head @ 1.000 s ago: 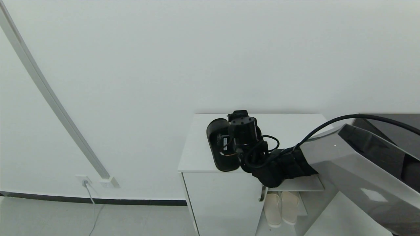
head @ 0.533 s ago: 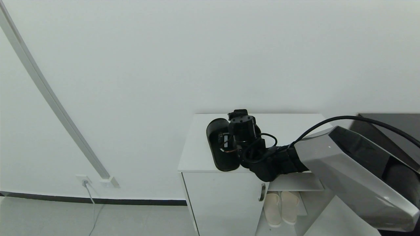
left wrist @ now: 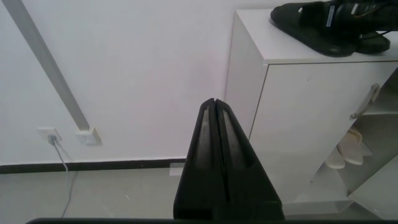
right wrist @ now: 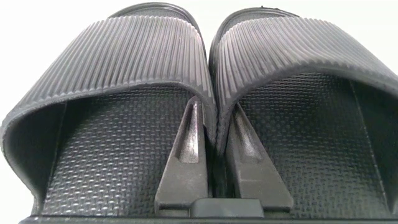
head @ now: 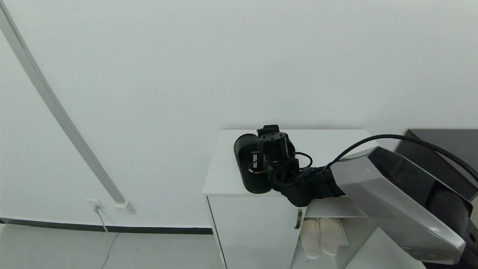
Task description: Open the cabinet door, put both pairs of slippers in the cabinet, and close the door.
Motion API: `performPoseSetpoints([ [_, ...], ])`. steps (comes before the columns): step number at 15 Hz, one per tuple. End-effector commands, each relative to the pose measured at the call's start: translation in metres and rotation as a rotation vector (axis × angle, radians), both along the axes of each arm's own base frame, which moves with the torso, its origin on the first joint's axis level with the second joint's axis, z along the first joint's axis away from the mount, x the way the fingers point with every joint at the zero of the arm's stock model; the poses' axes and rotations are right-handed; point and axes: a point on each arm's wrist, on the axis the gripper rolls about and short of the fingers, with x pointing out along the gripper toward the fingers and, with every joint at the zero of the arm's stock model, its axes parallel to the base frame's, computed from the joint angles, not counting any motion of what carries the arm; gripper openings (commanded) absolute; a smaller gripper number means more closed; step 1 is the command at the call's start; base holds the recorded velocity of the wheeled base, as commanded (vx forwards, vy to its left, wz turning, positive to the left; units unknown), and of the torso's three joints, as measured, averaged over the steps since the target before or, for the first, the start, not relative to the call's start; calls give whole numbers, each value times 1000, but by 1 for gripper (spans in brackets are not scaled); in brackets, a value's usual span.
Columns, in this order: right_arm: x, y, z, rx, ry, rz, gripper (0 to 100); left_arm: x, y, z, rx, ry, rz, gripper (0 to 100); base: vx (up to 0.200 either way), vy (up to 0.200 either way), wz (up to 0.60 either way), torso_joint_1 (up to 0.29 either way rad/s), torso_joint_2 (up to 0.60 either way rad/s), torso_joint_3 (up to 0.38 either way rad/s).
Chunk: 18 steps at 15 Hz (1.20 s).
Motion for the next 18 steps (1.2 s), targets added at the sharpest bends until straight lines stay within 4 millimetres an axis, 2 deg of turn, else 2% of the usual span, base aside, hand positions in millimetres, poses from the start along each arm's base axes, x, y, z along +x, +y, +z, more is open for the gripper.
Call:
performPoseSetpoints([
  [1, -1, 0, 2, 3, -4, 0, 0, 0, 0, 0, 0, 1, 1, 0, 0, 0, 0, 0, 0, 0],
  [3, -12, -3, 20, 18, -18, 11, 0, 0, 0, 0, 0, 1, 1, 0, 0, 0, 0, 0, 0, 0],
  [6, -56, -20, 49, 17, -6, 64, 0, 0, 0, 0, 0, 1, 1, 0, 0, 0, 0, 0, 0, 0],
  [9, -109, -50, 51, 27, 8, 207, 0, 0, 0, 0, -3, 1, -1, 0, 0, 0, 0, 0, 0, 0],
  [11, -136, -76, 49, 26, 24, 258, 0, 0, 0, 0, -3, 1, -1, 0, 0, 0, 0, 0, 0, 0],
  [14, -181, -116, 57, 10, 63, 400, 0, 0, 0, 0, -3, 1, -1, 0, 0, 0, 0, 0, 0, 0],
  [18, -193, -115, 50, -27, 84, 432, 0, 0, 0, 0, -3, 1, 1, 0, 0, 0, 0, 0, 0, 0],
])
